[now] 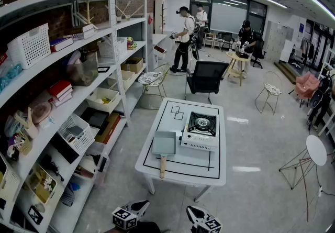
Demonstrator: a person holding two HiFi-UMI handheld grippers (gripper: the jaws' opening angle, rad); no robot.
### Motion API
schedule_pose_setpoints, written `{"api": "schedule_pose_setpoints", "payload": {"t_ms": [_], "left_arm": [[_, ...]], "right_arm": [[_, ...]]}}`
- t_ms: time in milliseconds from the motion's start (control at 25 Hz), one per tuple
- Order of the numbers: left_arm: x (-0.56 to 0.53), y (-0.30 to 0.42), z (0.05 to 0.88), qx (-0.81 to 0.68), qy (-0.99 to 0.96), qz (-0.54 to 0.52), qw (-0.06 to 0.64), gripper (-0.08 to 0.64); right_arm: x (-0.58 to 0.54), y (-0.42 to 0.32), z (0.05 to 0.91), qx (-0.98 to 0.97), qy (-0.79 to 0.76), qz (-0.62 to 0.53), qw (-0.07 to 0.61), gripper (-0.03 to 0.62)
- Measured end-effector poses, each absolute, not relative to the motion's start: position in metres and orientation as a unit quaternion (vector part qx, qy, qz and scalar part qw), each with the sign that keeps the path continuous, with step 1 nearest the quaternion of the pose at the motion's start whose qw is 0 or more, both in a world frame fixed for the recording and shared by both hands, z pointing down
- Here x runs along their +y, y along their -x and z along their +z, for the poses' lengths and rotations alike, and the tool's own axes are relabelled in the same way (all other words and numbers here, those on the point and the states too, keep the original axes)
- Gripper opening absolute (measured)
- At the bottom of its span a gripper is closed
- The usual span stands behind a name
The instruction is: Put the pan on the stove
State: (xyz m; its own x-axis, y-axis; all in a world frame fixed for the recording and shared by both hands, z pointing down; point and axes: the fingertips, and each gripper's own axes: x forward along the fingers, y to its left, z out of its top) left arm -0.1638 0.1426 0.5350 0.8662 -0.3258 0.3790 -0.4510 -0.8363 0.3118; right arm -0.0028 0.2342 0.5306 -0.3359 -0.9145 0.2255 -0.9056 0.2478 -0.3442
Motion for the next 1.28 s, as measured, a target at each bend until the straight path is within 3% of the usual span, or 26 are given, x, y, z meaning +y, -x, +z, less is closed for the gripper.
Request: {"api": "schedule_pose_setpoints", "payload": {"t_ms": [800, 1280], "left_arm": [[0.139, 0.126, 0.524, -0.191, -0.956, 0.146, 0.168, 0.011], [0.126, 0.152, 0.526, -0.218, -0.949, 0.147, 0.175, 0.011]], "right_arm": [[0.225, -0.028, 0.537, 0.784, 0.591, -0.190, -0.001, 0.026], [0.203, -0.024, 0.520, 0.775, 0.598, -0.204, 0.026, 0.026]]}}
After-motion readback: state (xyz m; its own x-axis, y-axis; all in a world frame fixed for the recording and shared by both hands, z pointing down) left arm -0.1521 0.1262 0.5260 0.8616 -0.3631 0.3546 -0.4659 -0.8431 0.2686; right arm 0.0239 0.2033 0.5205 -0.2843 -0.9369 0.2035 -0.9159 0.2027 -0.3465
